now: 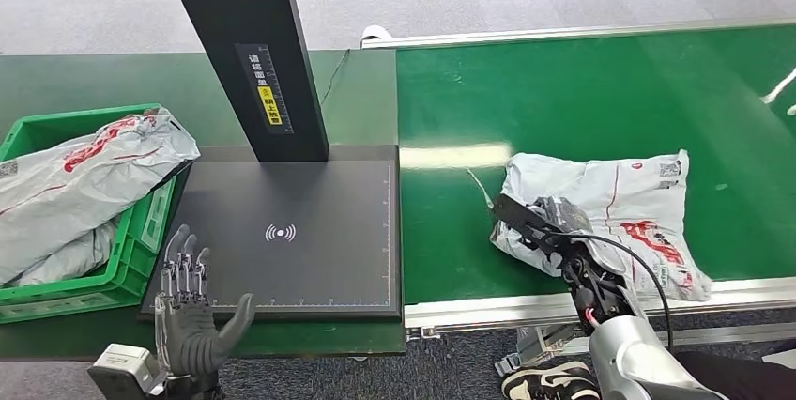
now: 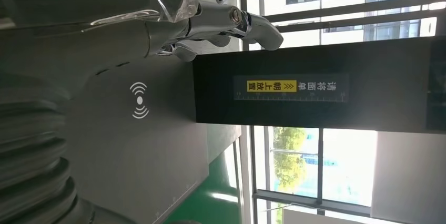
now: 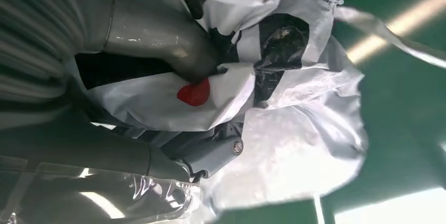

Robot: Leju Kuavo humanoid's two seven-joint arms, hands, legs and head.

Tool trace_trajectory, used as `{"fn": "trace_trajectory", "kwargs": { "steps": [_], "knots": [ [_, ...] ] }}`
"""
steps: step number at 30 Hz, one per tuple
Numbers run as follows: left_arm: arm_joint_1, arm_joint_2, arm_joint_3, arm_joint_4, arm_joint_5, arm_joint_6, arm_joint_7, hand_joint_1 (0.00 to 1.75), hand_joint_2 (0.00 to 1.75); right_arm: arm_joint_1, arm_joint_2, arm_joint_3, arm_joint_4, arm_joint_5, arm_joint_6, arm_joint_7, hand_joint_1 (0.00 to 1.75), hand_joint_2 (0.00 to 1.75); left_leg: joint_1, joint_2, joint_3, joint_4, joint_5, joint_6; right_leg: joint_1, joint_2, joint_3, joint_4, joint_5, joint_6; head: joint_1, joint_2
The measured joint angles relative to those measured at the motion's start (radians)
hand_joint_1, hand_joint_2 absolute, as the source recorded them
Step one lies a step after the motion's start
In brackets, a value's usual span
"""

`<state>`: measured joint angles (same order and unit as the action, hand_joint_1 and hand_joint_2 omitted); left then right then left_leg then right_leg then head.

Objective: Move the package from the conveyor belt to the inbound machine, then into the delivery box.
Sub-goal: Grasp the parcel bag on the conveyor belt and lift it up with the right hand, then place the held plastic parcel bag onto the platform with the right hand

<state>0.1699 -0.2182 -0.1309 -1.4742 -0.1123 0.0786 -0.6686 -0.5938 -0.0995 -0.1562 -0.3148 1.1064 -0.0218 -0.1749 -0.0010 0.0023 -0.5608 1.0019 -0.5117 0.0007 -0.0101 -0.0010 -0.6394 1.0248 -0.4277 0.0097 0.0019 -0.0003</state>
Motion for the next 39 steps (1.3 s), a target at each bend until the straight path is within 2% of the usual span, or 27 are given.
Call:
{"fn": "trace_trajectory", "kwargs": {
  "steps": [7, 11, 16, 19, 30, 33, 36, 39],
  "knots": [
    [0.018, 0.0, 0.0, -0.015, -0.004, 0.01, -0.008, 0.0, 1.75, -0.025, 0.032, -0.05, -0.051, -0.135, -0.15, -0.12, 1.75, 1.75, 0.0, 0.0, 0.0, 0.0, 0.0, 0.0, 0.0, 0.0, 0.0, 0.0, 0.0, 0.0, 0.0, 0.0],
    [0.024, 0.0, 0.0, -0.02, -0.009, 0.014, -0.01, 0.0, 1.75, -0.044, 0.04, -0.081, -0.075, -0.191, -0.201, -0.171, 1.75, 1.75, 0.0, 0.0, 0.0, 0.0, 0.0, 0.0, 0.0, 0.0, 0.0, 0.0, 0.0, 0.0, 0.0, 0.0],
    [0.026, 0.0, -0.001, -0.023, -0.015, 0.035, -0.017, 0.0, 1.75, -0.054, 0.052, -0.149, -0.139, -0.41, -0.312, -0.347, 1.75, 1.75, 0.0, -0.001, 0.0, 0.0, 0.0, 0.0, 0.0, -0.001, 0.0, 0.0, 0.0, 0.0, 0.0, 0.0],
    [0.026, -0.001, -0.002, -0.023, -0.017, 0.045, -0.018, 0.0, 1.75, -0.058, 0.054, -0.176, -0.18, -0.486, -0.316, -0.397, 1.75, 1.75, 0.0, 0.0, 0.0, 0.0, 0.0, 0.0, 0.0, -0.001, 0.0, 0.0, 0.0, 0.0, 0.0, 0.0],
    [0.027, -0.001, -0.005, -0.023, -0.018, 0.047, -0.019, 0.0, 1.75, -0.058, 0.065, -0.204, -0.224, -0.502, -0.316, -0.403, 1.75, 1.75, 0.0, -0.001, 0.001, 0.0, 0.0, 0.0, 0.0, -0.001, 0.0, 0.0, 0.0, 0.0, 0.0, 0.0],
    [0.027, -0.001, -0.005, -0.023, -0.018, 0.052, -0.019, 0.0, 1.75, -0.057, 0.068, -0.204, -0.23, -0.538, -0.308, -0.428, 1.75, 1.75, 0.0, -0.001, 0.0, 0.0, 0.0, 0.0, 0.0, -0.001, 0.0, 0.0, 0.0, 0.0, 0.0, 0.0],
    [0.026, -0.001, -0.006, -0.023, -0.02, 0.068, -0.019, 0.0, 1.75, -0.048, 0.078, -0.2, -0.266, -0.635, -0.275, -0.485, 1.75, 1.75, 0.0, -0.001, 0.0, 0.0, 0.0, 0.0, 0.0, -0.001, 0.0, 0.0, 0.0, 0.0, 0.0, 0.0],
    [0.021, -0.001, -0.008, -0.023, -0.021, 0.081, -0.02, 0.0, 1.75, -0.028, 0.1, -0.165, -0.338, -0.699, -0.202, -0.506, 1.75, 1.75, 0.0, 0.0, 0.0, 0.0, 0.0, 0.0, 0.0, -0.001, 0.0, 0.0, 0.0, 0.0, 0.0, 0.0]
  ]
}}
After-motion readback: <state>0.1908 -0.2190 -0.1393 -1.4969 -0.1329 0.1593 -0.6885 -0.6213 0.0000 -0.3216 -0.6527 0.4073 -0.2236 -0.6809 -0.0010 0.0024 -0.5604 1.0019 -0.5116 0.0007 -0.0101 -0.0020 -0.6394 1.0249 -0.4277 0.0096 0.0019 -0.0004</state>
